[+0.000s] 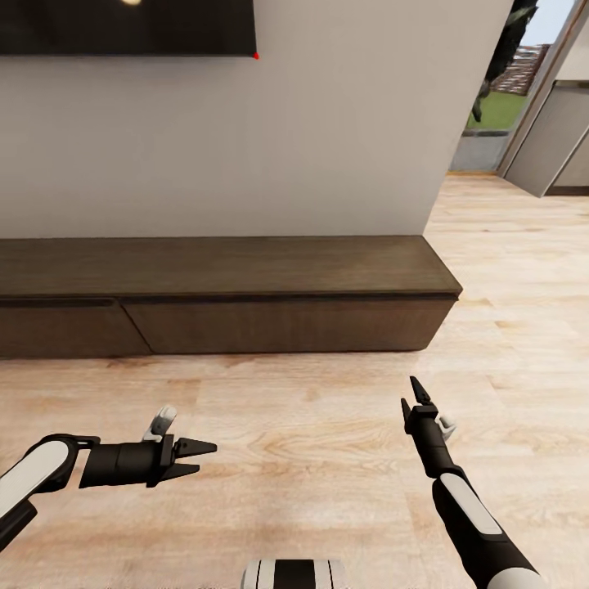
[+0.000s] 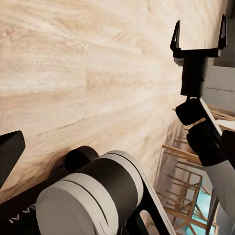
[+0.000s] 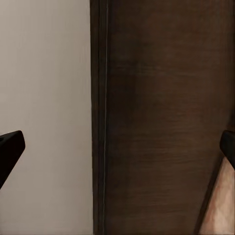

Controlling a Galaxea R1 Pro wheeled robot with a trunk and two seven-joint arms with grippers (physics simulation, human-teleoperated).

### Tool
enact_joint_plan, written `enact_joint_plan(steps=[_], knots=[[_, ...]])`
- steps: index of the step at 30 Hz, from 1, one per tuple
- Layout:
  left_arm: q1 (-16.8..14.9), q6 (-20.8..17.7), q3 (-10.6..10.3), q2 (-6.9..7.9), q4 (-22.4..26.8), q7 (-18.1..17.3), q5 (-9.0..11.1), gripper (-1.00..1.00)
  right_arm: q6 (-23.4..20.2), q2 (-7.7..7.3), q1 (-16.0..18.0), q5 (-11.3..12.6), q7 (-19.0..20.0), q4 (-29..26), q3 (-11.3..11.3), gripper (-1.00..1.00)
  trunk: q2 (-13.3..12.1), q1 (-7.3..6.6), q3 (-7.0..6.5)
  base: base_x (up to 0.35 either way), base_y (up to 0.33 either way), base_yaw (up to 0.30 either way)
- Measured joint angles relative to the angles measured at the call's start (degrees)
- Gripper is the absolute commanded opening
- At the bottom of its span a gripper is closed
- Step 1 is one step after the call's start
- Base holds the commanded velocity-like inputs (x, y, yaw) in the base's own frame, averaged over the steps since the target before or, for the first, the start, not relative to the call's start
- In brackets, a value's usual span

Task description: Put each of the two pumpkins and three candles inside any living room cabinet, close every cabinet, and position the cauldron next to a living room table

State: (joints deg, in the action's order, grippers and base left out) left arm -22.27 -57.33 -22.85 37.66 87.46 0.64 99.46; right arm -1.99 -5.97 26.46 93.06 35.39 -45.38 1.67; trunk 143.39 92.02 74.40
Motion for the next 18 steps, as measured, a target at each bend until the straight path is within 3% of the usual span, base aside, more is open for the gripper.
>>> enact_joint_plan(steps=[9,18], knots=[[0.0,0.0,0.0,0.03,0.0,0.0,0.0,1.0,0.0,-0.03,0.0,0.0,0.6,-0.1,0.0,1.0,0.0,-0.01,0.01,0.018,0.0,0.0],[0.0,0.0,0.0,0.01,0.1,0.0,0.0,1.0,0.1,-0.11,0.0,-0.1,4.9,0.0,0.0,1.0,0.0,-0.01,0.01,0.102,0.0,0.0]])
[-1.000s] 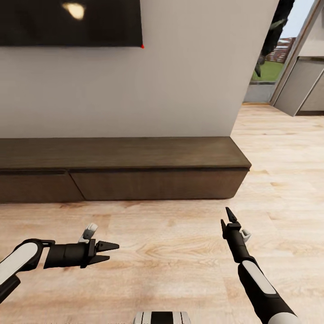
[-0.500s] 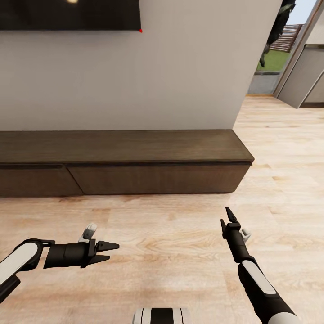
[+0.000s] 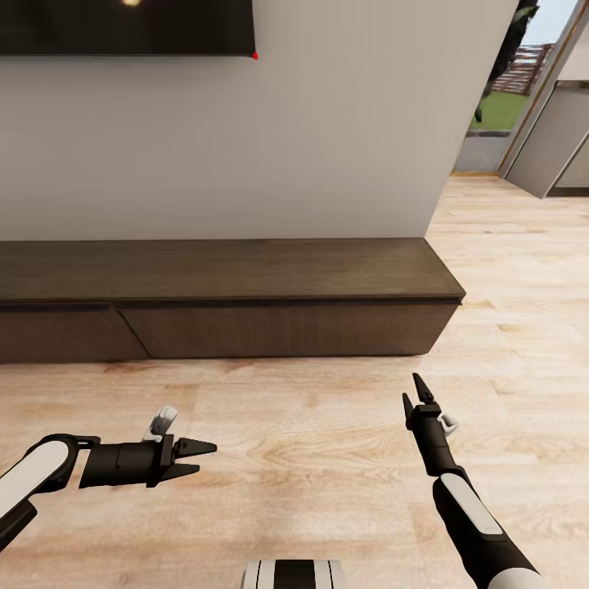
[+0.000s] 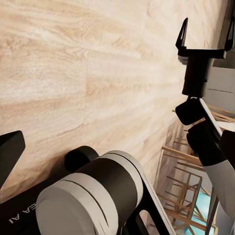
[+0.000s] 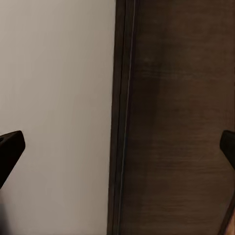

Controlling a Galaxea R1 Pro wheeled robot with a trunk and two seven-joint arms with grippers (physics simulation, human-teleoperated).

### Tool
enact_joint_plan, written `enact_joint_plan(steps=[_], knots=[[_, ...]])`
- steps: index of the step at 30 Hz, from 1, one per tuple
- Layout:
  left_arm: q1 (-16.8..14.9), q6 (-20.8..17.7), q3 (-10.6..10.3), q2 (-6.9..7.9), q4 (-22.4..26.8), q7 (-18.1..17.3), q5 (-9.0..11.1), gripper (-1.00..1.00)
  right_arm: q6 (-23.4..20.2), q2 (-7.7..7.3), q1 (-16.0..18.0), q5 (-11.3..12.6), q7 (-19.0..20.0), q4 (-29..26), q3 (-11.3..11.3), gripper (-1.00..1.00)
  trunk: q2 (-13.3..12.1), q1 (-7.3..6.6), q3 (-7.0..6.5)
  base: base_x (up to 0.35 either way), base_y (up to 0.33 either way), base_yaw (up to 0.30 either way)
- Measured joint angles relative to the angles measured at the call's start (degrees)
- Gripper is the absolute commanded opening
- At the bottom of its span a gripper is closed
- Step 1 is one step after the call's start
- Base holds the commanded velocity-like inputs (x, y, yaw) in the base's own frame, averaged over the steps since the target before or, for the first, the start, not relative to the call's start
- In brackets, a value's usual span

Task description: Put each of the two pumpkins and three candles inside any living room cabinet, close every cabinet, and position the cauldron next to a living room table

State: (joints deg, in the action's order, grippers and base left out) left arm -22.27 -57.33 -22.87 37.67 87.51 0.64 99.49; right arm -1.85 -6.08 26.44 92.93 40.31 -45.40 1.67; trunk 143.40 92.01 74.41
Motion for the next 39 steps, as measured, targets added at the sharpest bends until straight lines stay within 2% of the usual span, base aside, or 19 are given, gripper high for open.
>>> enact_joint_plan(steps=[16,25,39], knots=[[0.0,0.0,-0.1,-0.01,-0.1,0.0,0.0,1.0,-0.1,-0.18,0.0,-0.2,-0.5,0.0,-0.1,1.0,0.0,0.0,0.0,0.012,0.0,0.0],[0.0,0.0,-0.1,-0.01,-0.1,0.0,0.0,1.0,-0.1,-0.13,0.0,-0.3,0.1,-0.1,0.0,1.0,0.0,-0.01,0.0,0.139,0.0,0.0],[0.0,0.0,-0.1,-0.08,-0.2,0.0,0.0,1.0,-0.1,-0.15,0.0,-0.3,-0.3,0.1,-0.1,1.0,0.0,-0.02,0.0,0.247,0.0,0.0]])
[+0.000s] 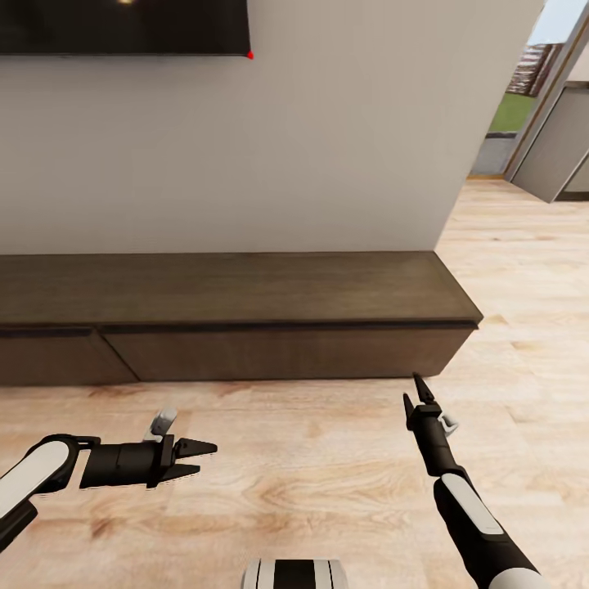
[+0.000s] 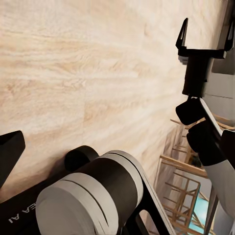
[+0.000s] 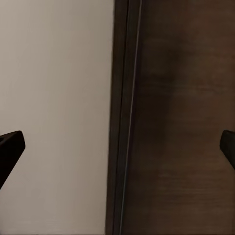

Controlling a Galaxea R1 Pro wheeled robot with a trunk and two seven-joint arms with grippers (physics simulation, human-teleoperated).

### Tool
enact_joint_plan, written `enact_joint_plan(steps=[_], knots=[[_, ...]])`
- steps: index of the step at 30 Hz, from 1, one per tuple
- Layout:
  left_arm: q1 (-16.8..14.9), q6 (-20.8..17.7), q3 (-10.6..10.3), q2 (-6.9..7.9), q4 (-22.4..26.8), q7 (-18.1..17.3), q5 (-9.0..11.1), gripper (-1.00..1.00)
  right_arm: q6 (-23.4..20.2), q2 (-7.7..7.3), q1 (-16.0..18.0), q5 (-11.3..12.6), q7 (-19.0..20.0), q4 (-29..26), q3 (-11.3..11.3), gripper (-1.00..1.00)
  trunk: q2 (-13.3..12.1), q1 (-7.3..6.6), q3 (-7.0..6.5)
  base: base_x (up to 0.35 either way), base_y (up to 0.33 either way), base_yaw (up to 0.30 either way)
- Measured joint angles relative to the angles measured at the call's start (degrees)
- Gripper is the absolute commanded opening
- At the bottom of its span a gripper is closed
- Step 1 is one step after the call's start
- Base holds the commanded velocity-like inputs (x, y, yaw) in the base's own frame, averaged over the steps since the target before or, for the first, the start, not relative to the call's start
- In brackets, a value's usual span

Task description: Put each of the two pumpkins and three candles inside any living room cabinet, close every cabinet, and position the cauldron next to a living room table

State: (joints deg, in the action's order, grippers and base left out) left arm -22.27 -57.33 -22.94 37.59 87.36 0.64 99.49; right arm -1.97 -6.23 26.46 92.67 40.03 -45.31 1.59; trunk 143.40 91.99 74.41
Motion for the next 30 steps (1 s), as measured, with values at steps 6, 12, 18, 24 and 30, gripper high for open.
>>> enact_joint_plan(steps=[6,12,18,24,30], knots=[[0.0,0.0,-0.2,-0.01,0.0,0.0,0.0,1.0,0.0,0.03,0.0,0.3,-0.2,0.3,0.0,1.0,0.0,0.0,0.0,0.199,0.0,0.0],[0.0,0.0,-0.2,-0.07,-0.1,0.0,0.0,1.0,0.4,0.12,0.0,0.4,-0.4,0.8,-0.3,1.0,0.0,0.01,0.0,0.174,0.0,0.0],[0.0,0.0,-0.5,-0.1,0.0,0.0,0.0,1.0,0.6,0.11,0.0,0.4,-0.2,1.7,-0.4,1.0,0.0,0.01,0.0,0.14,0.0,0.0],[0.0,0.0,-1.1,-0.13,0.0,0.0,0.0,1.0,0.1,0.11,0.0,0.4,-0.2,1.8,-0.4,1.0,0.0,0.0,0.0,0.18,0.0,0.0],[0.0,0.0,-2.7,-0.23,0.1,0.0,0.0,1.0,0.0,0.03,0.0,0.3,0.0,1.8,-0.4,1.0,0.0,0.02,0.0,0.072,0.0,0.0]])
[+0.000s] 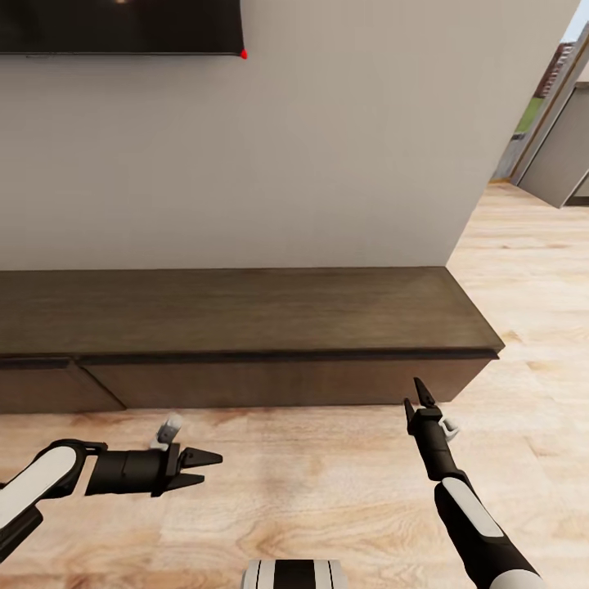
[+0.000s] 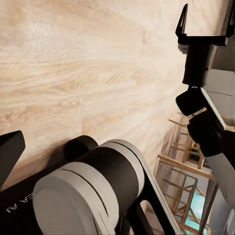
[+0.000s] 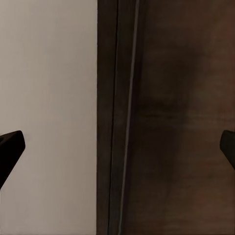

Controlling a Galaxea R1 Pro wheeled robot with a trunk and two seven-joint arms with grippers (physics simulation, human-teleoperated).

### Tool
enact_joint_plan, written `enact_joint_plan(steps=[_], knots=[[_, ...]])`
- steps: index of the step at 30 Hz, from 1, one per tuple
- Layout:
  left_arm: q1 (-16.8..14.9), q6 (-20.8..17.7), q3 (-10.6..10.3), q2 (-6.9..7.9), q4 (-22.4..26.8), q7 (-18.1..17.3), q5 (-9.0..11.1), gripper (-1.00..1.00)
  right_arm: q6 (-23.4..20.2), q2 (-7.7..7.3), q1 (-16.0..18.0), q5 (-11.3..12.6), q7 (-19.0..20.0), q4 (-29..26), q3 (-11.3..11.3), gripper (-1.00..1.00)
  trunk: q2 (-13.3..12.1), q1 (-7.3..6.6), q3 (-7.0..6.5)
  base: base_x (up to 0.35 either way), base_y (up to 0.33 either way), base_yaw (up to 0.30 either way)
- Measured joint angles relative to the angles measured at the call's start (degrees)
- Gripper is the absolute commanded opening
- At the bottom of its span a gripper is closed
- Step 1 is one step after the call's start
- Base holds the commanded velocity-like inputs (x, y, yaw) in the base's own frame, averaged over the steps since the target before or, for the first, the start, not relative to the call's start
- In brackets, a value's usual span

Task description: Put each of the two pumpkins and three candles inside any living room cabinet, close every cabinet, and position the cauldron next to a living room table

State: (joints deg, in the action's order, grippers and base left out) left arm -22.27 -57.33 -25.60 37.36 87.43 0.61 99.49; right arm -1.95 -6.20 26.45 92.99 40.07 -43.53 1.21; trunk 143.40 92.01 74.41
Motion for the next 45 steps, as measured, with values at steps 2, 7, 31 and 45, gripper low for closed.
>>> enact_joint_plan(steps=[2,7,31,45], knots=[[0.0,0.0,-0.6,-0.03,0.1,0.0,0.0,1.0,0.0,0.0,0.0,0.0,0.2,0.0,0.0,1.0,0.0,0.0,0.0,0.007,0.0,0.0],[0.0,0.0,-0.7,0.03,0.2,-0.1,1.1,1.0,0.1,0.07,0.0,-0.2,0.7,0.0,0.2,1.0,0.1,0.14,1.1,0.002,0.0,0.0],[0.0,0.0,-0.9,0.04,0.4,-0.1,1.7,1.0,0.2,-0.11,0.0,-0.4,8.0,0.0,0.4,1.0,0.2,0.44,3.77,0.0,0.0,0.0],[0.0,0.0,-0.9,0.04,0.4,-0.1,1.7,1.0,0.1,-0.41,0.0,-0.4,8.5,0.1,0.4,1.0,0.2,0.44,3.77,0.043,0.0,0.0]])
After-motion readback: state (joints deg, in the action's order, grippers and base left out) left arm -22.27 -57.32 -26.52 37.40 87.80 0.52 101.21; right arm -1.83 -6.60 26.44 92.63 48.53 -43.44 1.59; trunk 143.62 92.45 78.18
